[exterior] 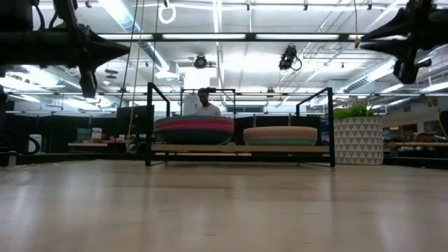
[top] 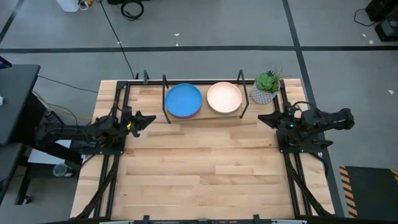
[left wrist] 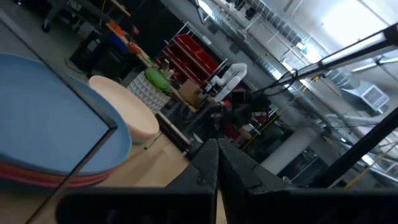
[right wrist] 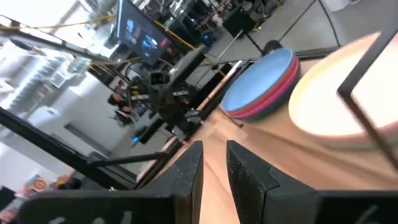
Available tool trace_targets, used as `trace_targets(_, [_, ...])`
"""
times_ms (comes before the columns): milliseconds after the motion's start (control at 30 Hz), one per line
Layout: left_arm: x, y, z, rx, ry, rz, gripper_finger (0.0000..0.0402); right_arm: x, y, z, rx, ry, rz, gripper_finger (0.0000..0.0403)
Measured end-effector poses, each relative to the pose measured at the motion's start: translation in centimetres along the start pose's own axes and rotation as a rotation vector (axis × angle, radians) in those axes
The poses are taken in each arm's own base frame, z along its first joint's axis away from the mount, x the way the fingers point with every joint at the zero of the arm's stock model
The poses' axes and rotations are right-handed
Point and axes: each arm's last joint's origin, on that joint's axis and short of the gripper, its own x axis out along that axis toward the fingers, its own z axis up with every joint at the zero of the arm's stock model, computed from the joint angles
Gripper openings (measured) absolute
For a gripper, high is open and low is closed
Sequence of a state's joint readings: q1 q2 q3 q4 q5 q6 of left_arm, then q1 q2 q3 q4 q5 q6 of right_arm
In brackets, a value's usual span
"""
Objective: Place and stack plates onto a shelf
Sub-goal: Return to Home Position
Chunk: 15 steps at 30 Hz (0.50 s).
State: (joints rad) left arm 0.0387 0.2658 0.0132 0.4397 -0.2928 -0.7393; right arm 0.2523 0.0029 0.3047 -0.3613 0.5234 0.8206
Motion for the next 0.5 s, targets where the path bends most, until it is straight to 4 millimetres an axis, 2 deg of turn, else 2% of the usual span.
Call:
trace_targets(333, [-0.1,0.1,-0.4,-0.037,0.034,0.007,0.0009,2.8,-3.0,-4.9,0.180,-0.100,0.066,0.0077])
trace_targets(400, [-0.2,0.2,-0.5,-0.029,0.043,0.016,0.0009,2.9,-2.9,-4.8,0.147,-0.107,0.053,0.0077])
trace_targets(500, [-0.2,0.7,-1.0,-0.004,0.091,0.062,0.0010,3.0,-3.0,-5.0,-0.030,-0.083,0.037,0.0077])
